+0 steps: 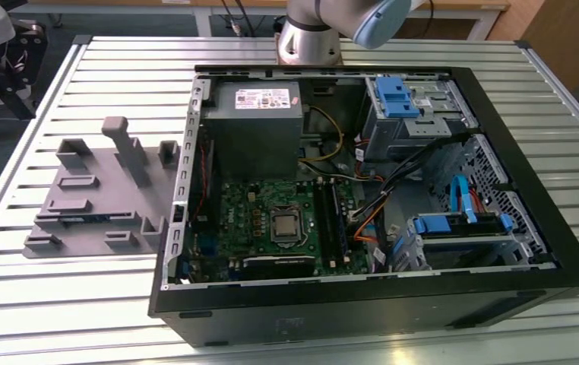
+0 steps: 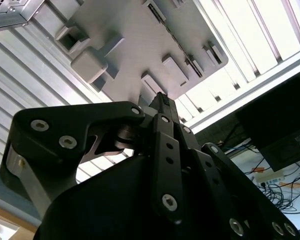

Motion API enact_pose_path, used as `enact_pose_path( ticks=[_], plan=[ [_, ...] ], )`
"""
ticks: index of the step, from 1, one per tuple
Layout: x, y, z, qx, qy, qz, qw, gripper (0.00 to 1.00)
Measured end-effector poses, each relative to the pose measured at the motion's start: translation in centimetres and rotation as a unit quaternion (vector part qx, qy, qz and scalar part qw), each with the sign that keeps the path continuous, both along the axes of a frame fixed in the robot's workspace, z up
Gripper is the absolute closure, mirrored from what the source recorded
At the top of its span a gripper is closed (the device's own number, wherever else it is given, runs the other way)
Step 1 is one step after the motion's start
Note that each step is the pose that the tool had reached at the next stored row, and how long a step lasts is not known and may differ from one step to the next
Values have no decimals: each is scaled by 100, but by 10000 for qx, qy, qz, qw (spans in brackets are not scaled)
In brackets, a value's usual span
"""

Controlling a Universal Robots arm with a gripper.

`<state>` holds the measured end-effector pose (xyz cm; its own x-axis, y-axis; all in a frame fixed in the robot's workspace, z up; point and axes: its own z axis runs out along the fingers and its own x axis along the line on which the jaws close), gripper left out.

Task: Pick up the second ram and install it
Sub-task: 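Pick up the second ram and move it above second insertion slot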

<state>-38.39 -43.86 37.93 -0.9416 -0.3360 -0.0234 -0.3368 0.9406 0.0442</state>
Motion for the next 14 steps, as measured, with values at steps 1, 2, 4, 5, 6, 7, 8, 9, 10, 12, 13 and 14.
enact_pose_path(
  ticks=[1,2,4,5,6,7,8,9,10,12,13,14],
  plan=[
    [0,0,0,0,0,7,10000,89],
    [0,0,0,0,0,17,10000,89],
    [0,0,0,0,0,43,10000,89],
    [0,0,0,0,0,59,10000,89],
    [0,0,0,0,0,77,10000,89],
    [0,0,0,0,0,98,10000,89],
    [0,0,0,0,0,118,9999,89],
    [0,0,0,0,0,139,9999,89],
    [0,0,0,0,0,160,9999,89],
    [0,0,0,0,0,205,9998,89],
    [0,0,0,0,0,229,9997,89],
    [0,0,0,0,0,253,9997,89]
  ],
)
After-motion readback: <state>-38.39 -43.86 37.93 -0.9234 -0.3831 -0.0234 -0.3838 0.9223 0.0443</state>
